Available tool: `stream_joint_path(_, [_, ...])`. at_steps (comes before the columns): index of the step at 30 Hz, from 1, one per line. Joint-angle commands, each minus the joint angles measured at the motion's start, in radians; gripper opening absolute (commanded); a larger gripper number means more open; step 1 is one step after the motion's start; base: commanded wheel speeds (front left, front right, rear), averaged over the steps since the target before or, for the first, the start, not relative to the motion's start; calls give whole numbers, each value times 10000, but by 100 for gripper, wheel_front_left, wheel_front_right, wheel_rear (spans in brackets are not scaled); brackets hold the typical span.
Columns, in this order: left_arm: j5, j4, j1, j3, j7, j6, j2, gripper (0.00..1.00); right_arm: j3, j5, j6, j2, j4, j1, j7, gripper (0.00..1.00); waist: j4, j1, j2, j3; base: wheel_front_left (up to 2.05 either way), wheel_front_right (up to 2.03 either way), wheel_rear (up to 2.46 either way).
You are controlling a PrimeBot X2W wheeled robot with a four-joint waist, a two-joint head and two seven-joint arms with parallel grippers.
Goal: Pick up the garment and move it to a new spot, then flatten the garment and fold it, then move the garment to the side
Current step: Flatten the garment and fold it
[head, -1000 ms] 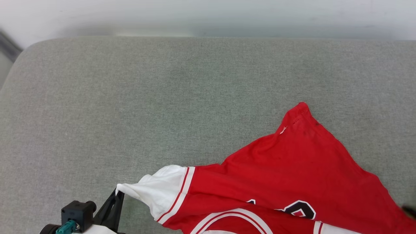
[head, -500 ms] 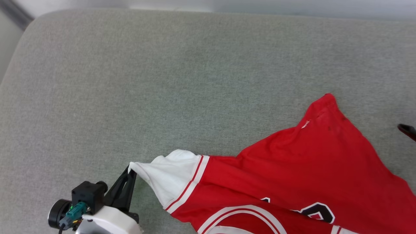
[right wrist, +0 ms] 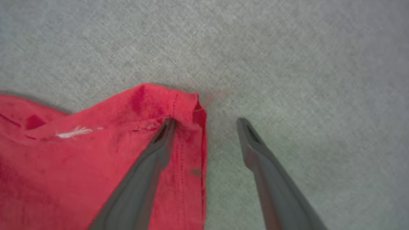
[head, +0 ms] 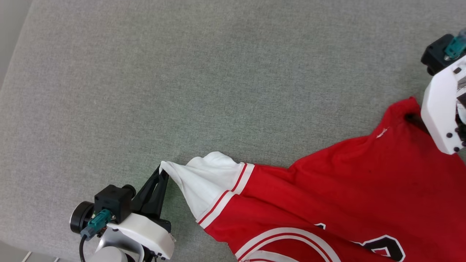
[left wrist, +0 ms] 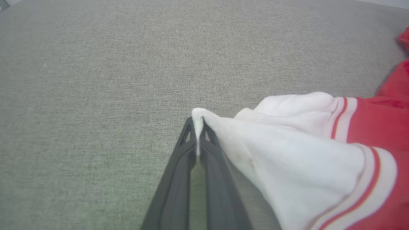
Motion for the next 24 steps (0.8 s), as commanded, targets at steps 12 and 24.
stream_joint_path(12, [73, 429, -133, 127, -62, -214, -244, 0, 1993, 725, 9, -2, 1254, -287, -1266, 0, 32, -1, 0, -76, 0, 0, 0])
stream_joint_path(24, [421, 277, -732, 378, 177, -362, 497, 0, 2250, 1666, -5, -547, 911, -1081, -3911, 0, -654, -1, 0, -1867, 0, 0, 0])
